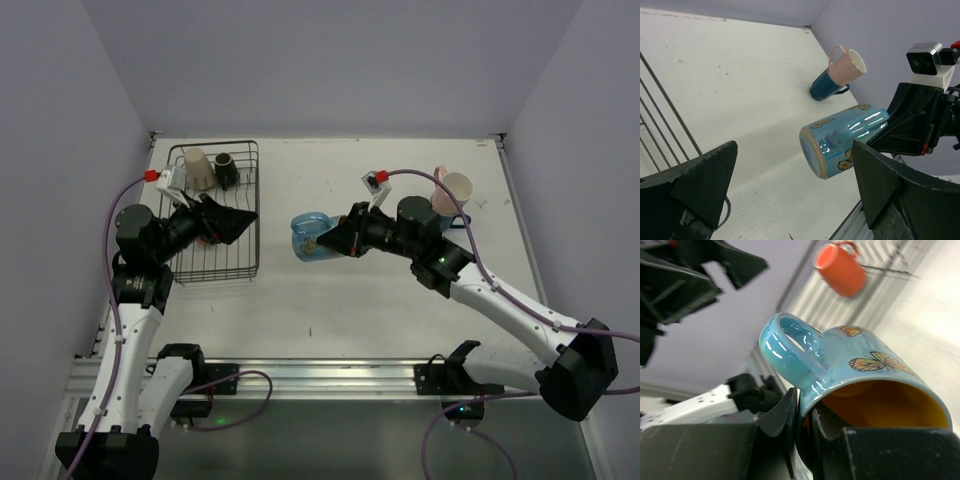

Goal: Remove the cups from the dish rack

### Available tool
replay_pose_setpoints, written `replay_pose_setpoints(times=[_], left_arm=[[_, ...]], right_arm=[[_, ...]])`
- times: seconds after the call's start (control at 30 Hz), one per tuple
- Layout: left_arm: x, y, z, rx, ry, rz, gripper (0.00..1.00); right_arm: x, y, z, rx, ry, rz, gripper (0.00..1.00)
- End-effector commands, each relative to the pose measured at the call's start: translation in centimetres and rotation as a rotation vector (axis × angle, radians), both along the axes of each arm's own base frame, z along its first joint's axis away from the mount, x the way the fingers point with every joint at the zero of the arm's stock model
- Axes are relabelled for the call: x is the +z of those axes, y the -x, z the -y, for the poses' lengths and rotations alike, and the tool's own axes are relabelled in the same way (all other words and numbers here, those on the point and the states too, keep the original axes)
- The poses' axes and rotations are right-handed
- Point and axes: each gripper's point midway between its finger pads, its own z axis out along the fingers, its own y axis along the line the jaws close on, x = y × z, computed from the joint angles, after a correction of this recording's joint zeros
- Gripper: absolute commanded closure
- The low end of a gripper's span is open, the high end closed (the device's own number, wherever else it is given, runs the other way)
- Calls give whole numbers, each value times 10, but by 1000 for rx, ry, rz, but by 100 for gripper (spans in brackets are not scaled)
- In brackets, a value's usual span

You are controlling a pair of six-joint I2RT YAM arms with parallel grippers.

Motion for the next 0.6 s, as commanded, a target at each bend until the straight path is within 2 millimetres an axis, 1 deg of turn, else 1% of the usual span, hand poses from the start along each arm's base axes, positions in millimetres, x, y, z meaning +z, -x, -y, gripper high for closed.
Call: replay_pose_setpoints(times=[0.0, 0.03, 0.07, 0.1, 0.13, 0.2, 0.23, 0.27, 0.37, 0.5, 0.53, 0.57], left_arm=[[-3, -14, -12, 83, -50, -16, 0], [-7, -16, -13, 84, -50, -34, 1], [-12, -19, -12, 82, -49, -53, 2], [-16, -20, -12, 82, -49, -67, 2], [-19, -21, -12, 81, -47, -77, 2], [-24, -23, -12, 81, -46, -89, 2], [-25, -23, -12, 81, -43, -88, 2], [-24, -23, -12, 81, -42, -88, 3], [-24, -25, -11, 79, -38, -91, 3], [-26, -28, -11, 81, -34, -104, 4], [-28, -28, -11, 83, -31, -111, 5], [-29, -28, -12, 86, -30, -117, 5]], right_arm=[[46, -9, 29, -142, 62, 137, 100], [41, -16, 38, -202, 97, 131, 100], [33, -15, 47, -224, 158, 105, 100], [31, -16, 53, -248, 189, 99, 100], [28, -22, 65, -315, 230, 101, 100], [15, -21, 83, -367, 326, 63, 100], [11, -28, 95, -429, 370, 65, 100], [3, -26, 105, -450, 424, 37, 100], [-14, -33, 125, -525, 537, 16, 100], [-28, -52, 136, -593, 640, 3, 100], [-31, -57, 136, -593, 665, 11, 100], [-37, -66, 133, -597, 696, 2, 100]])
